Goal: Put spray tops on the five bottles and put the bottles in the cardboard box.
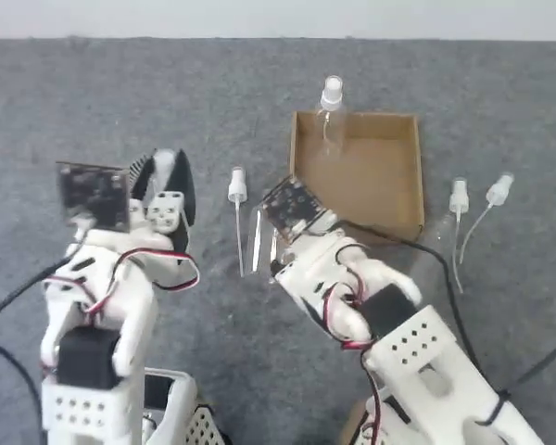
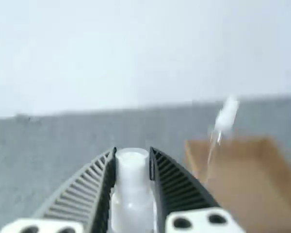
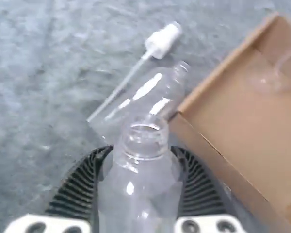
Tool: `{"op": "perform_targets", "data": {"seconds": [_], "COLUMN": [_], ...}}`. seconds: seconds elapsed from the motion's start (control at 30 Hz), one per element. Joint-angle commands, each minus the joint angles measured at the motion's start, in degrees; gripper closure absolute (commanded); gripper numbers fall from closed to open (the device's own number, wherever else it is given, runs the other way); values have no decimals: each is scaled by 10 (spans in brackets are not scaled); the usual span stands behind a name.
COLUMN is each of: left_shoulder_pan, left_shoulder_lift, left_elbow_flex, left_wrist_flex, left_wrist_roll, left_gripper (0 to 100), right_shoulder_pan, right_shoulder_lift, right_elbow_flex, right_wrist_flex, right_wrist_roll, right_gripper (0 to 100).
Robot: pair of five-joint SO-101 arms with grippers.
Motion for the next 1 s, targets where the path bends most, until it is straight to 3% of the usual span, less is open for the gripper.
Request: {"op": "perform_targets", "data": {"seconds": [0.0, 0.27, 0.5, 0.77, 0.97], "left_shoulder_pan": [4, 3, 4, 66, 67], "left_shoulder_lift": [-14, -18, -18, -15, -18], "left_elbow_flex": [-58, -64, -44, -5, 44], "left_wrist_flex": [-39, -109, -124, -147, -150], "left_wrist_roll": [66, 195, 246, 248, 248], "left_gripper": [988, 988, 988, 988, 989], "right_shoulder_pan": [-29, -65, -66, -66, -66], "right_shoulder_lift": [-22, -22, -22, -22, -22], "right_elbow_flex": [-6, 27, 63, 63, 63], "right_wrist_flex": [-19, -109, -172, -171, -171], "right_wrist_roll": [-2, -6, -6, -6, -6], "right_gripper": [961, 961, 961, 961, 961]}}
